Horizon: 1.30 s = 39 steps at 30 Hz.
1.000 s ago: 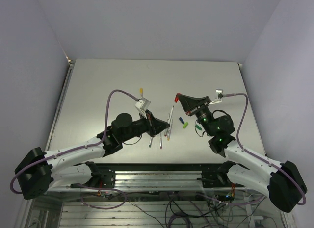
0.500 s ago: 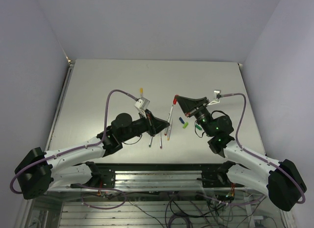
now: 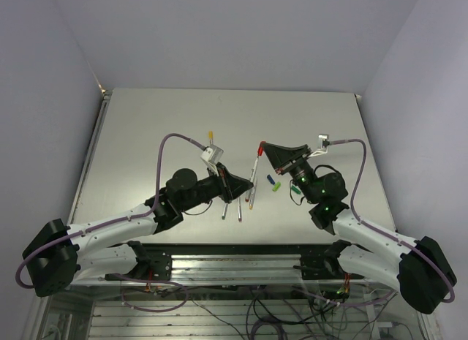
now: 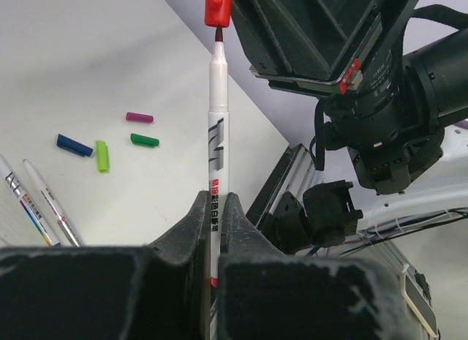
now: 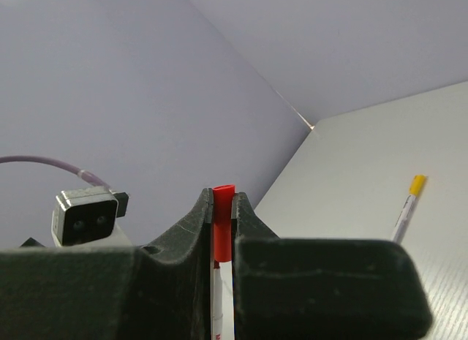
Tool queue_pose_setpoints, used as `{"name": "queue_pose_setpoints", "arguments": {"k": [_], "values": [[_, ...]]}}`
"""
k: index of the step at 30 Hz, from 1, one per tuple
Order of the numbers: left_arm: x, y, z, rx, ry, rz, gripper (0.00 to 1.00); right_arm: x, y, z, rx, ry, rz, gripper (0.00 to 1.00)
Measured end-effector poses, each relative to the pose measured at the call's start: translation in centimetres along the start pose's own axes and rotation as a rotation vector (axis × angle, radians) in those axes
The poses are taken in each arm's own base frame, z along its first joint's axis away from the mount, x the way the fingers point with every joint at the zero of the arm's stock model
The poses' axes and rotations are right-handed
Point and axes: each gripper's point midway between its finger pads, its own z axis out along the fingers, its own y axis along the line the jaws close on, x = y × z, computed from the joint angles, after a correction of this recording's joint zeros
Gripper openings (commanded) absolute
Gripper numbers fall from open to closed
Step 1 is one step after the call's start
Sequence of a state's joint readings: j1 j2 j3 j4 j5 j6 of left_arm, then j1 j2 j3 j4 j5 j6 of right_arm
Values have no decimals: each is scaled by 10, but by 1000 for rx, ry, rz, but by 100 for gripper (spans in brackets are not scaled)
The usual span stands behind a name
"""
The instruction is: Insert the pens into the pen caps
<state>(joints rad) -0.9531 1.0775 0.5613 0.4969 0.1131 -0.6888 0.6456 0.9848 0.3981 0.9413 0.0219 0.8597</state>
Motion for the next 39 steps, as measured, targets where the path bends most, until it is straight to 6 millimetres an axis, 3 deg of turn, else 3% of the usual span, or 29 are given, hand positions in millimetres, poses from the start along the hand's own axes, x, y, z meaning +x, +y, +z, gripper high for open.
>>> {"name": "queue_pose_setpoints", "arguments": {"k": [19,33,39], "values": [[3,7,-4,-22,-19,-8,7,11,3,1,-16,33,21,0],[13,13,-6,-40,6,-14,7,37,1,2,-8,96,24,0],[3,14,-15,-56,-42,-11,7,41,3,4,-14,120,12,0]]}}
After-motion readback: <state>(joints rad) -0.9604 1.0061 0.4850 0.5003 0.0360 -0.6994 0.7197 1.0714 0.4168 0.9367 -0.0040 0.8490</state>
